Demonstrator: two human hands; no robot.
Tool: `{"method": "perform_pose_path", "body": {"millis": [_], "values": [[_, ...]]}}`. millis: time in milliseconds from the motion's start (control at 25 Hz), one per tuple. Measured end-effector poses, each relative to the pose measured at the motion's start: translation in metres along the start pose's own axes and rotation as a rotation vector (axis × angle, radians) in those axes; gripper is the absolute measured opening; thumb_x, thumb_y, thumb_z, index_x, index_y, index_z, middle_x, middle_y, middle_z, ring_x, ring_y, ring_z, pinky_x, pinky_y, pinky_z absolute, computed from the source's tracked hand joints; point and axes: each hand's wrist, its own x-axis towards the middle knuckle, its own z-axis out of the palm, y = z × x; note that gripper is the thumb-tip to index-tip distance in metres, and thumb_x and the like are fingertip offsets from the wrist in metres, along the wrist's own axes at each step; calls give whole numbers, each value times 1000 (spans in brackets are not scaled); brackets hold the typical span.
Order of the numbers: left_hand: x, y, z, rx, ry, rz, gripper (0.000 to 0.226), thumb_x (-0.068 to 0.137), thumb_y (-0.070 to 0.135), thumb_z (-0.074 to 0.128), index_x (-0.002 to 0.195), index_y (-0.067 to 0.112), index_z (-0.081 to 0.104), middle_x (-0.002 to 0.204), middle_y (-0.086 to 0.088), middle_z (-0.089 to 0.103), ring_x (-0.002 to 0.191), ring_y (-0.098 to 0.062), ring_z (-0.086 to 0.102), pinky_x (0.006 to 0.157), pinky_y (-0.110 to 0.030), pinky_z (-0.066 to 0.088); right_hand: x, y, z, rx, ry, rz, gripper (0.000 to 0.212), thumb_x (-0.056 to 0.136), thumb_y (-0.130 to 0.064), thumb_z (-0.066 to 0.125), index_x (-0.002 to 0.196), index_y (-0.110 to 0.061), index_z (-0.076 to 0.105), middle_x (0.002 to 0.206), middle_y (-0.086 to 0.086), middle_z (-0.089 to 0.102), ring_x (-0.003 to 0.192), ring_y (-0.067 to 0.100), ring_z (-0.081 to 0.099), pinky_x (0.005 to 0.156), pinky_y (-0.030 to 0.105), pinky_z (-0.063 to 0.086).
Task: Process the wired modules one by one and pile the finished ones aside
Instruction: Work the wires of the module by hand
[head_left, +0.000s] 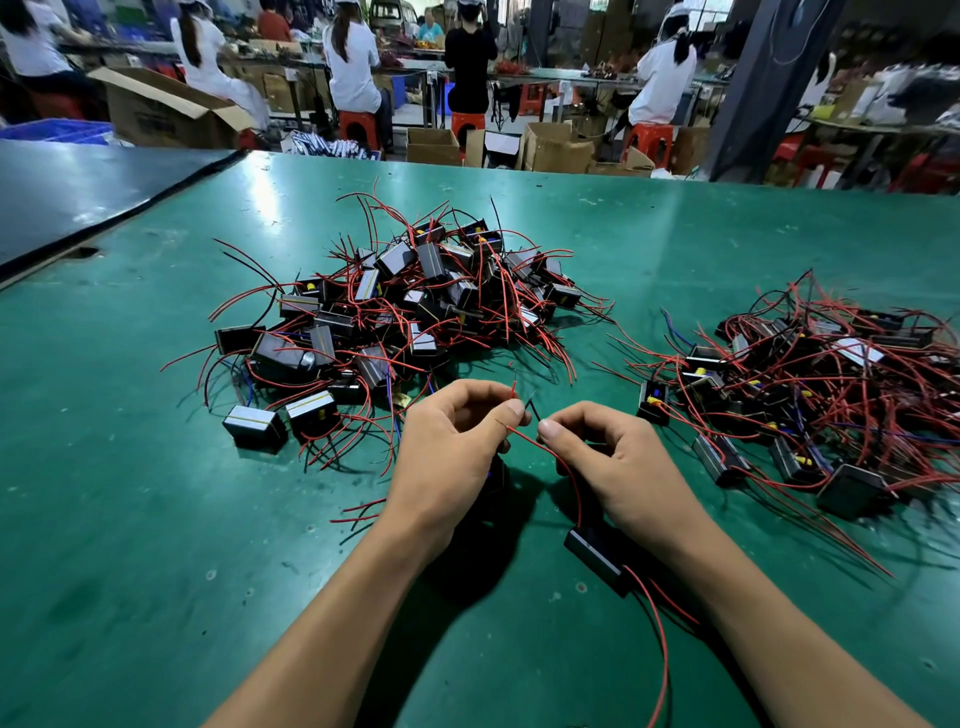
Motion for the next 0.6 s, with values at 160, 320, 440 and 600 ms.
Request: {"method": "perform_pose_path", "body": {"millis": [160,320,440,600], "values": [[0,1,-1,-32,-27,-28,9,82,6,76,90,9,75,74,4,73,61,2,60,60,-11,47,1,1,0,-3,6,5,17,94,-26,69,80,-17,70,63,-8,63,60,5,54,65,29,43],[0,1,-1,-19,-29,-47,8,82,8,76,89,10,76,69,3,71,57,-3,57,58,-11,46,2,2,-1,2,11,17,16,94,-26,70,80,-18,71,63,-9,63,59,4,54,64,29,44],[1,1,-1,-12,-33,-52,7,85,7,73,90,10,74,75,-4,74,60,-6,62,59,-13,48,1,2,-1,6,17,16,15,93,-25,70,79,-18,71,65,-6,65,60,6,56,64,31,46],[0,1,0,-16,-65,-64,5,88,7,69,92,8,72,77,-5,75,55,-9,59,56,-15,48,1,1,-1,-8,27,-8,17,92,-23,71,77,-16,71,60,-10,61,56,2,51,59,18,40]]}}
